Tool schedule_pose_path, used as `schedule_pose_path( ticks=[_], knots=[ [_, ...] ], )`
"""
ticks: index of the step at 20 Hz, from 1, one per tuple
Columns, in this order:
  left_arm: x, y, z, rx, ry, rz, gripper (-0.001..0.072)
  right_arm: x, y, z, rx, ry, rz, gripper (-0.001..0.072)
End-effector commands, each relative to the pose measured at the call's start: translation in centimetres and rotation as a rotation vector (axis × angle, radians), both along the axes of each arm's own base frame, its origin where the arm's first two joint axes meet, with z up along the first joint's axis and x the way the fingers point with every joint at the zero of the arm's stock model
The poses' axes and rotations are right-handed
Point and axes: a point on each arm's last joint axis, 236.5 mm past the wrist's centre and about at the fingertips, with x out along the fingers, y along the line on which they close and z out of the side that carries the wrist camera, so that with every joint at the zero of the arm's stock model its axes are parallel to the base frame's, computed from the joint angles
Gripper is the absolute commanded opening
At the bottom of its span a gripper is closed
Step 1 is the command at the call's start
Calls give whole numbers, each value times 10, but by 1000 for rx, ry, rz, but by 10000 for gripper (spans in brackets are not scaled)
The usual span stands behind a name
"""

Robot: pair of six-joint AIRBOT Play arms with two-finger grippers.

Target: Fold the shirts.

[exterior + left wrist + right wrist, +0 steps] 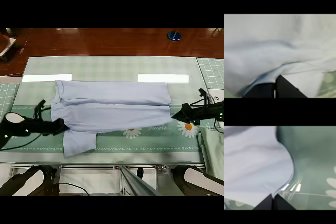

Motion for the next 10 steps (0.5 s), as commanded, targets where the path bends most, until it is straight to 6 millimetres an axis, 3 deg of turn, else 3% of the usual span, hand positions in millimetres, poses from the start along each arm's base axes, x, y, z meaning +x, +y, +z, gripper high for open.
schedule_pose_path(
  ticks=[1,4,6,10],
  knots=[
    [58,-3,57,-64,-153,23,22,30,-6,33,-17,-91,18,28],
    [113,8,87,-63,-224,42,22,58,-19,47,-53,-174,-20,28],
    [144,14,90,-72,-218,51,22,77,-19,52,-21,-201,-37,27],
    [196,18,87,-113,-170,38,21,107,-11,39,-18,-201,7,28]
  ],
)
